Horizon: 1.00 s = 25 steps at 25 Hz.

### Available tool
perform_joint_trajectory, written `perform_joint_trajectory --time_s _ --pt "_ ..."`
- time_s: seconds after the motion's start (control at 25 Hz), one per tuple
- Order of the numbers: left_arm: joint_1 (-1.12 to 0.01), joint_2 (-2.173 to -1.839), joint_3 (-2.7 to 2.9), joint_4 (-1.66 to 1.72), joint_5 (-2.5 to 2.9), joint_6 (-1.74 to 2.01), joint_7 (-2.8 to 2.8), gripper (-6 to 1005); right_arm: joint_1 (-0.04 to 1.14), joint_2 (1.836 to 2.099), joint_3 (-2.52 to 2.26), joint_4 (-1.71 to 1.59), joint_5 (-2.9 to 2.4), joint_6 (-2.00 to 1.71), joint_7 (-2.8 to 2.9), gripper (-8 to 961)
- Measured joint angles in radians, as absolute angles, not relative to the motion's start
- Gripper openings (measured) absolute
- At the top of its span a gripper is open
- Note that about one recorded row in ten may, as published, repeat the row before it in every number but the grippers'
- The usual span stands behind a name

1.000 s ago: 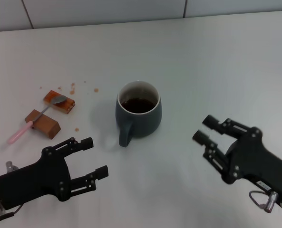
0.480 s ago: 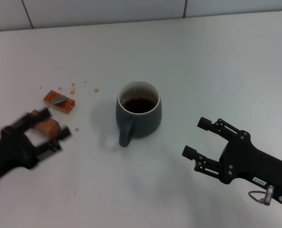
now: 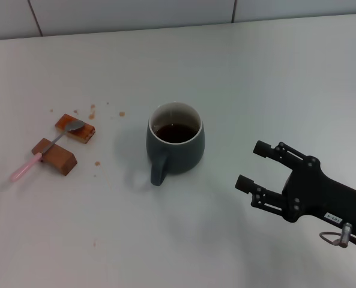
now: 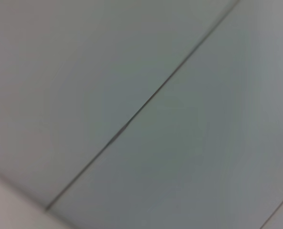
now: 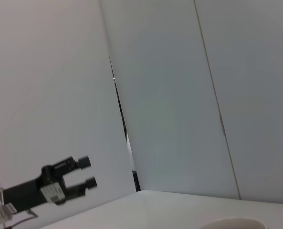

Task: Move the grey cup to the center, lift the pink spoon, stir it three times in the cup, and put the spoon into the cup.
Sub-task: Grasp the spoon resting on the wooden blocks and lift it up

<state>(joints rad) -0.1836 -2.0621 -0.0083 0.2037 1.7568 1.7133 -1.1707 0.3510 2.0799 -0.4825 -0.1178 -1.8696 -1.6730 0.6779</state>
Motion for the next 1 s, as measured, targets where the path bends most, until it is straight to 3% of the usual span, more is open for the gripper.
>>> perform_joint_trajectory --time_s 1.0 --pt "-0.192 -2.058 0.087 0.218 1.854 1.465 -1.631 781 0.366 2.082 -0.506 -0.148 -1.896 -1.675 0.696 816"
